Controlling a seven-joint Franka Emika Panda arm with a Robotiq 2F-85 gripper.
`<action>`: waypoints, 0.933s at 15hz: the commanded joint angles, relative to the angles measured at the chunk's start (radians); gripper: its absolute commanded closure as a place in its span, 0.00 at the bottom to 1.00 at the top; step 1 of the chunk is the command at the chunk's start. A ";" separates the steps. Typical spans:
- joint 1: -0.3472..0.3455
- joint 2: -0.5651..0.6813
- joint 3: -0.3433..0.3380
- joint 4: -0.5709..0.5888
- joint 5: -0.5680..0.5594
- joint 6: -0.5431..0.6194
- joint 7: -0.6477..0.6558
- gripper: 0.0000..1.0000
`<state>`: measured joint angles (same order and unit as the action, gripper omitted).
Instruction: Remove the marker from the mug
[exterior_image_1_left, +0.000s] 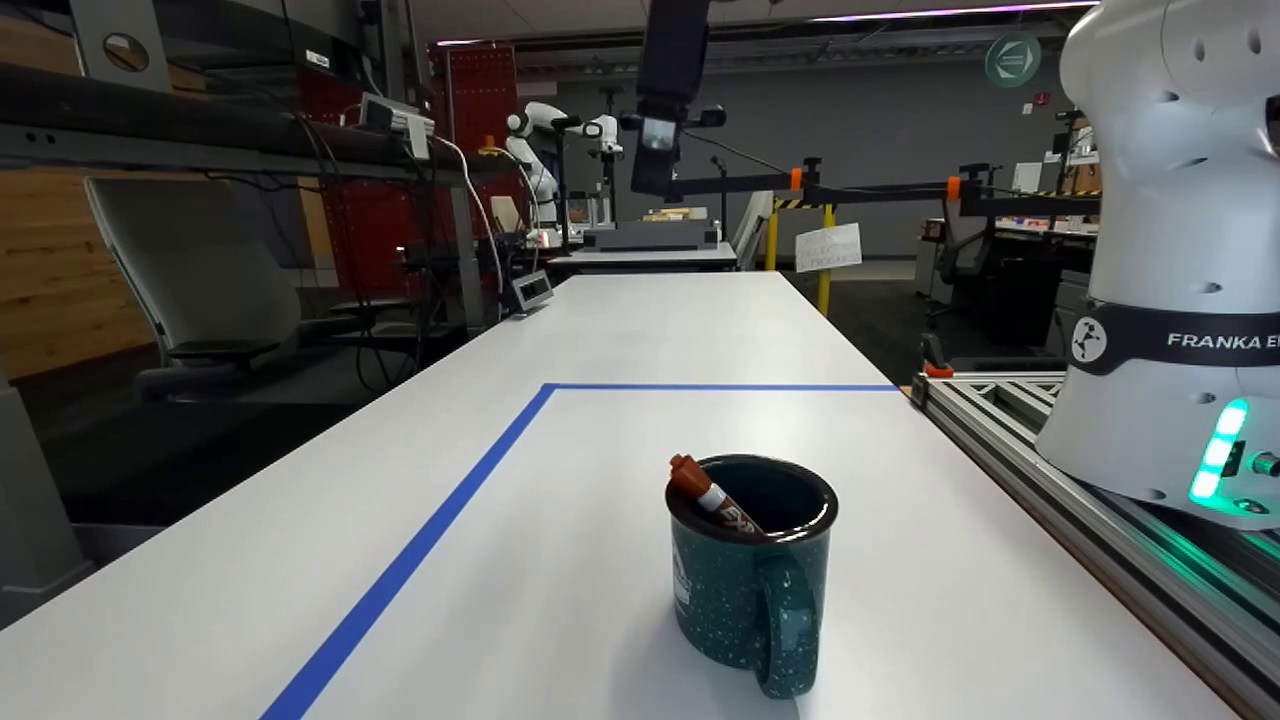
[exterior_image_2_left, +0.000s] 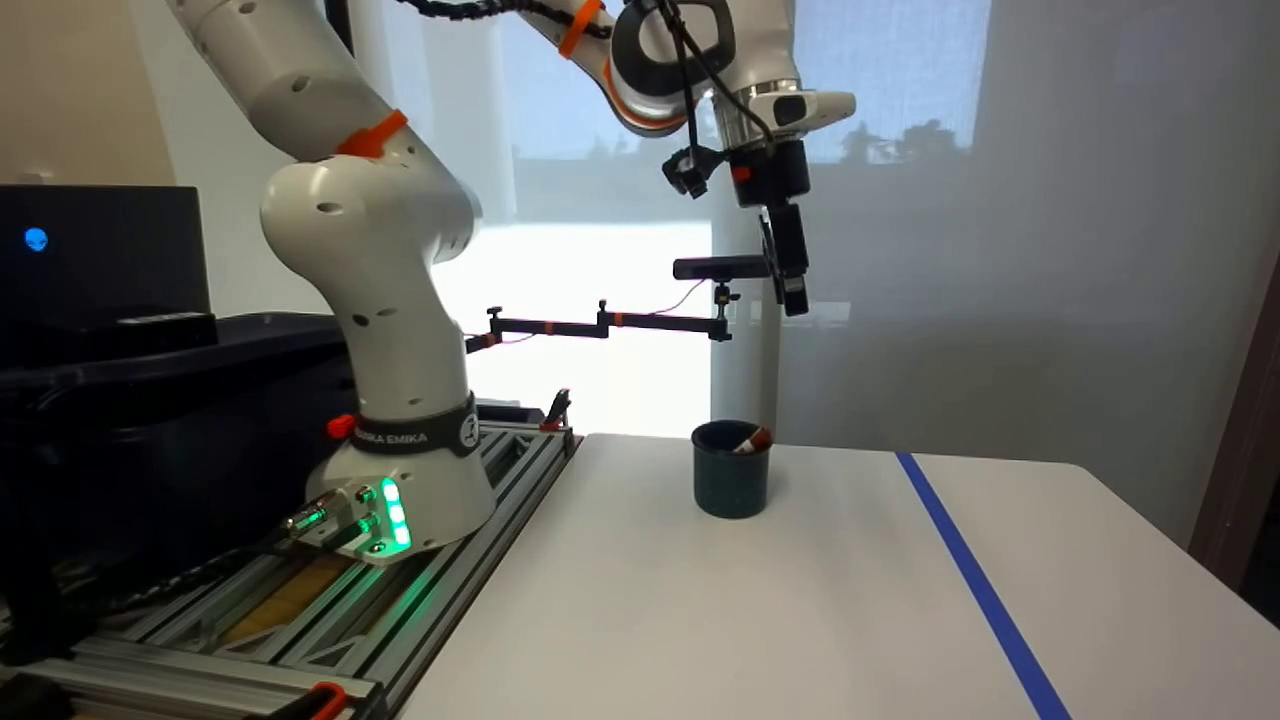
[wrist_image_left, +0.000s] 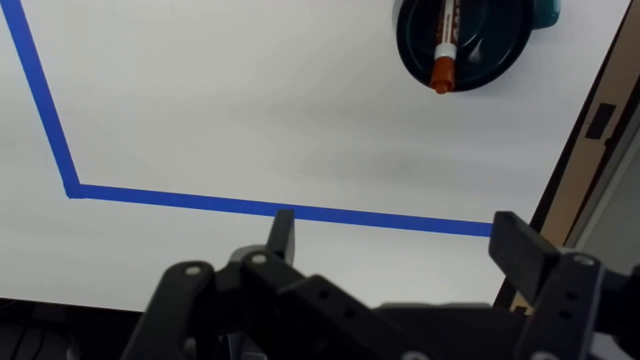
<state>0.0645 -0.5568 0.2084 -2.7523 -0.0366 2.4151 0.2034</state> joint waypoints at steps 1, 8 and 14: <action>-0.031 0.040 0.075 0.001 -0.067 0.044 0.129 0.00; -0.020 0.124 0.115 0.001 -0.111 0.043 0.218 0.00; 0.033 0.225 0.017 0.001 -0.046 0.079 0.036 0.00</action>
<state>0.0626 -0.3810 0.2802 -2.7523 -0.1212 2.4595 0.3301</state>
